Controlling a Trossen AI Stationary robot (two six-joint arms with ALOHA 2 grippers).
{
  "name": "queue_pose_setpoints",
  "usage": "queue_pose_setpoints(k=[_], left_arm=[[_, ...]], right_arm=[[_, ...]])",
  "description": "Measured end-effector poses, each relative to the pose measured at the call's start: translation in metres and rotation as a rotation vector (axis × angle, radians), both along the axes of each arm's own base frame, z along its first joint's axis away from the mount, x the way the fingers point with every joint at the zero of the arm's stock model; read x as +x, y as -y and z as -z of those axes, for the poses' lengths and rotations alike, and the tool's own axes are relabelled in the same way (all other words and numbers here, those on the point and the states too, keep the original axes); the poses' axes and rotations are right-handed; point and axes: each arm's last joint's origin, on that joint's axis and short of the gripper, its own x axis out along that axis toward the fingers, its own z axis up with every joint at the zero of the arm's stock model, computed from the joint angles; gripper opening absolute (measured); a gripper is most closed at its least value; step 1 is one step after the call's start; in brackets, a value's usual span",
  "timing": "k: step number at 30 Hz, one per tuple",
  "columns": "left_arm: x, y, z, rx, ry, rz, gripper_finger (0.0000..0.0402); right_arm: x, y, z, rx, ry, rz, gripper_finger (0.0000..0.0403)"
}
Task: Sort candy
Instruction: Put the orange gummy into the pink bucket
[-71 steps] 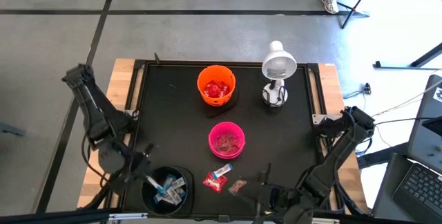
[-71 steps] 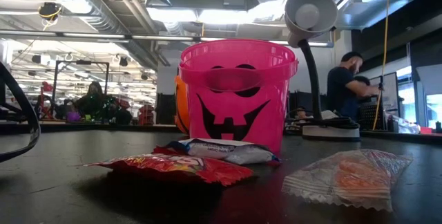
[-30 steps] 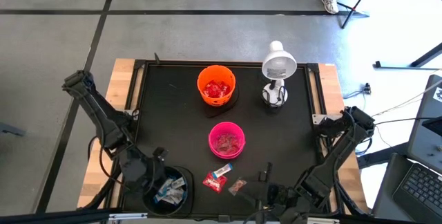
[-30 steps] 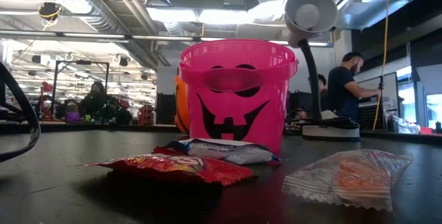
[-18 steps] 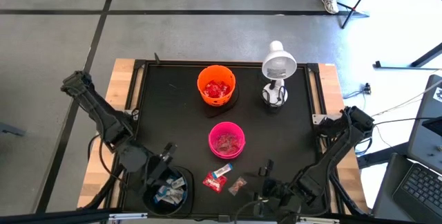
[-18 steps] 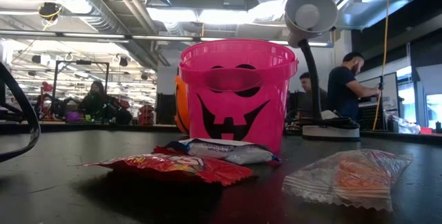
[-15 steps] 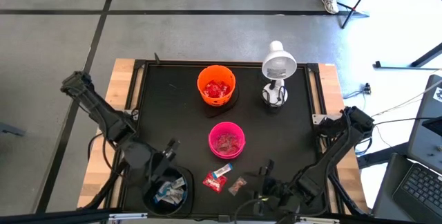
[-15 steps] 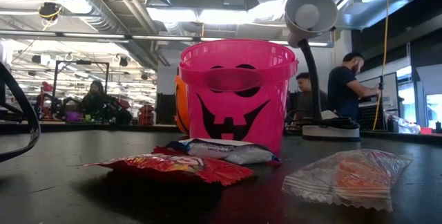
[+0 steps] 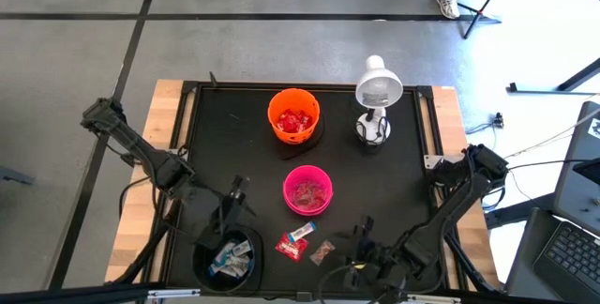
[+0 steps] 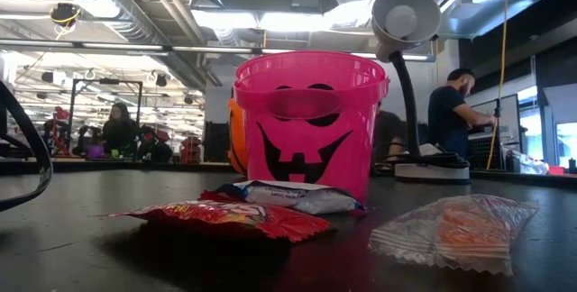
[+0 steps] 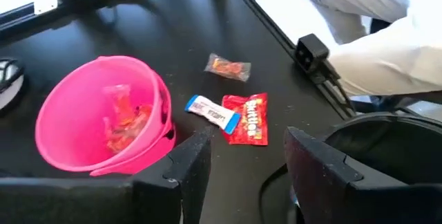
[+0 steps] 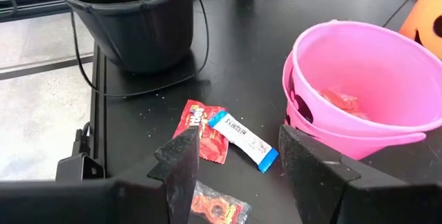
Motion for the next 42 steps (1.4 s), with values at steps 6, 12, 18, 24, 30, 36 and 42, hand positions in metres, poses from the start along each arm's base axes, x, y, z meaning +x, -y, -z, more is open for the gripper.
queue_pose_setpoints(k=[6, 12, 18, 24, 30, 36, 42], left_arm=[[-0.001, -0.002, 0.000, 0.023, 0.016, 0.017, 0.0172], [-0.009, -0.010, -0.016, 0.013, 0.097, 0.030, 0.0172], [-0.018, -0.021, -0.032, -0.002, 0.188, 0.053, 0.0172], [-0.022, -0.027, -0.030, 0.020, 0.225, 0.068, 0.0172], [-0.028, -0.041, -0.002, -0.068, 0.312, 0.084, 0.0172], [-0.040, -0.058, 0.007, -0.139, 0.399, 0.024, 0.0172], [-0.039, -0.065, 0.020, -0.148, 0.387, -0.019, 0.0172]], right_arm=[[0.001, 0.002, 0.001, 0.018, -0.004, 0.013, 0.0197], [0.005, 0.005, 0.001, 0.019, -0.002, 0.026, 0.0197], [0.012, 0.010, 0.005, 0.026, -0.007, 0.052, 0.0197], [0.018, 0.011, 0.011, 0.043, -0.012, 0.067, 0.0197], [0.022, 0.010, 0.018, 0.070, -0.026, 0.073, 0.0197], [0.026, 0.007, 0.025, 0.079, -0.032, 0.071, 0.0197], [0.028, 0.008, 0.029, 0.068, -0.035, 0.083, 0.0197]])
